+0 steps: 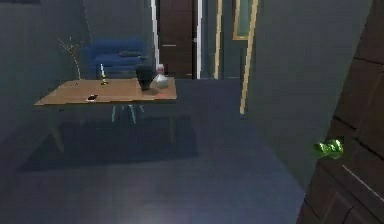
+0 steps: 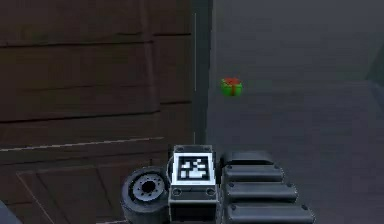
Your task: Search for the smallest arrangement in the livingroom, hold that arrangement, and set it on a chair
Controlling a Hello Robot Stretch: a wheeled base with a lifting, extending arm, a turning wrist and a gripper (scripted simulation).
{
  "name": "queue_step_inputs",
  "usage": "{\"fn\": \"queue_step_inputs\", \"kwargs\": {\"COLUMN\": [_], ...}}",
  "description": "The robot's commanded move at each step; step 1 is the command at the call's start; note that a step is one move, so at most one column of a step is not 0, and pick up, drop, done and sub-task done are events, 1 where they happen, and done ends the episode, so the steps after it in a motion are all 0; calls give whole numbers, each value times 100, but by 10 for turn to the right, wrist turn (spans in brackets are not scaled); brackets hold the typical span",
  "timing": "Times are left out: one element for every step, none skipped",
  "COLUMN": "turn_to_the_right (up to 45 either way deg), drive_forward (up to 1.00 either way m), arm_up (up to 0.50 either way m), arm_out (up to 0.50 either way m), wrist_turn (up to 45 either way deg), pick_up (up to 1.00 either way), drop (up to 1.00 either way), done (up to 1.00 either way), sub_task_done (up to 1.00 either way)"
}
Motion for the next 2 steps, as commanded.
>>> {"fn": "queue_step_inputs", "kwargs": {"turn_to_the_right": [0, 150], "drive_forward": [80, 0], "arm_up": [0, 0], "arm_out": [0, 0], "wrist_turn": [0, 0], "pick_up": [0, 0], "drop": [0, 0], "done": [0, 0], "sub_task_done": [0, 0]}}
